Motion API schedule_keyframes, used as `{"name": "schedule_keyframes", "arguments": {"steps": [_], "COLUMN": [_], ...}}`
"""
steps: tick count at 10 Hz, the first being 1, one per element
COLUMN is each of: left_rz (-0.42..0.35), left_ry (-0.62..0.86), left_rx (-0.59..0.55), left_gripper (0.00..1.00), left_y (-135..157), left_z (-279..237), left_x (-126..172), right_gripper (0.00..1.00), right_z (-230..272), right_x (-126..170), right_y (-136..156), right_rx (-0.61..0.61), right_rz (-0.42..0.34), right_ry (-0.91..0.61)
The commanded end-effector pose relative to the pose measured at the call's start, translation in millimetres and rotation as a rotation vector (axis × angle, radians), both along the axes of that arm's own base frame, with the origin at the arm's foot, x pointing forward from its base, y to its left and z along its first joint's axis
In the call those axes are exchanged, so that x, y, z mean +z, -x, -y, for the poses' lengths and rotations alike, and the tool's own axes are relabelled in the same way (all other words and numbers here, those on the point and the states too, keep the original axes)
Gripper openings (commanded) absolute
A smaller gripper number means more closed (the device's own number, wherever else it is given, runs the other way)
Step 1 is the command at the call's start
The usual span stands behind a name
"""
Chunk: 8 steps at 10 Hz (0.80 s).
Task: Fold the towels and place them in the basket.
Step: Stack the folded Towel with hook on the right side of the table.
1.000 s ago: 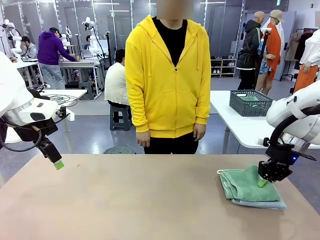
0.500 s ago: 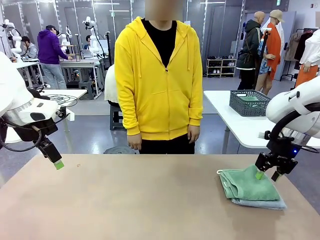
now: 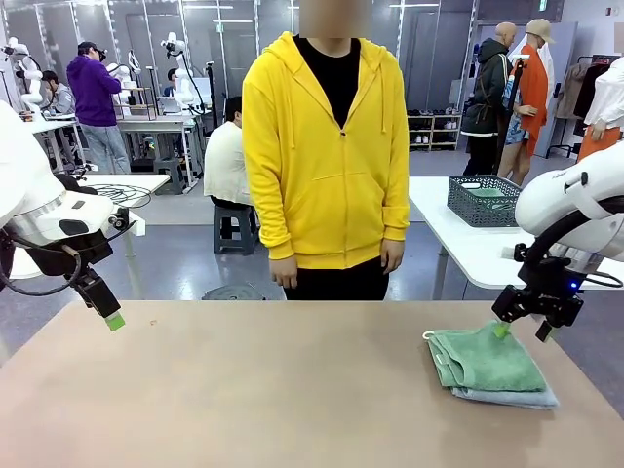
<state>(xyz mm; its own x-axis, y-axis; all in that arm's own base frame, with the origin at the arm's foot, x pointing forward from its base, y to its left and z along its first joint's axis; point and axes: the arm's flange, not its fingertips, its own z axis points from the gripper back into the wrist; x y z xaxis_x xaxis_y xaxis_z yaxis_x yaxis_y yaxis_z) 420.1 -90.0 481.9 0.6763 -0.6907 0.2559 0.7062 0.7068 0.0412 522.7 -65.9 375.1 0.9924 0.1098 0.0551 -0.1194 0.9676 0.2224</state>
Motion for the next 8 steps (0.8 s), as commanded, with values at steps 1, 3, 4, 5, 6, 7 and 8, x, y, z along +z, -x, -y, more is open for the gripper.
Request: {"name": "schedule_keyframes", "arguments": {"steps": [1,3,4,5,6,7,8], "left_rz": [-0.002,-0.002,-0.002,-0.002,-0.002,-0.002,-0.002], "left_ry": [-0.016,-0.016,-0.016,-0.016,-0.016,-0.016,-0.016], "left_rx": [0.012,0.012,0.012,0.012,0.012,0.012,0.012], "left_gripper": [0.98,0.98,0.98,0.98,0.98,0.98,0.98], "left_y": [-2.8,-2.8,-2.8,-2.8,-2.8,-2.8,-2.8], "left_z": [0.5,0.5,0.5,0.5,0.5,0.5,0.5], "left_x": [2.3,2.3,2.3,2.3,2.3,2.3,2.3], "right_gripper": [1.0,1.0,1.0,1.0,1.0,1.0,1.0], "right_z": [2.2,2.2,2.2,2.2,2.2,2.2,2.2], "right_x": [1.9,1.9,1.9,1.9,1.9,1.9,1.9], "right_y": [0.5,0.5,0.5,0.5,0.5,0.5,0.5], "right_rx": [0.004,0.004,0.004,0.004,0.004,0.004,0.004], "right_rz": [-0.006,-0.006,-0.006,-0.006,-0.006,-0.006,-0.006], "right_ry": [-0.004,-0.004,-0.004,-0.004,-0.004,-0.004,-0.004]}}
